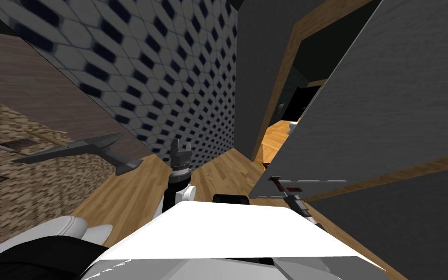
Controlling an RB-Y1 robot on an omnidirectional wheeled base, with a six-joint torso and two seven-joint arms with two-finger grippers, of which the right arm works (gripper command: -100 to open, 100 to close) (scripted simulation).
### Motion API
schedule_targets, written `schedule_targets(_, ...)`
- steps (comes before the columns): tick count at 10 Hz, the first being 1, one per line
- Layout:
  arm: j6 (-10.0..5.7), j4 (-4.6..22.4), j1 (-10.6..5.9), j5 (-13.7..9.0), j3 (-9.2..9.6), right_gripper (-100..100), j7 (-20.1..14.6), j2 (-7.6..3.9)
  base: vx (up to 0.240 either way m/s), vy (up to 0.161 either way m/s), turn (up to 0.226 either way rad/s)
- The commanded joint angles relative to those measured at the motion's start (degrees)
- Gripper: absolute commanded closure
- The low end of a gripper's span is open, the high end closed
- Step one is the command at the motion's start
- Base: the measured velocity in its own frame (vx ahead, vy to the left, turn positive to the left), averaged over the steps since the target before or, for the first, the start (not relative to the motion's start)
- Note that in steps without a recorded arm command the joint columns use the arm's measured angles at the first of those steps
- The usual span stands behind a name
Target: Pull the door open
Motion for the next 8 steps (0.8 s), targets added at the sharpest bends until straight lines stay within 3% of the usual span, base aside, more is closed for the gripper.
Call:
schedule_targets(1,-0.62,0.73,-0.17,-0.07,-0.01,100,-0.15,-0.17,-0.162,-0.059,0.086)
schedule_targets(4,-0.39,0.69,-0.33,0.11,0.3,100,-0.17,-0.04,-0.112,-0.028,0.084)
schedule_targets(8,-0.47,1.53,-1.26,0.15,0.51,100,-0.36,-0.13,-0.195,-0.07,0.144)
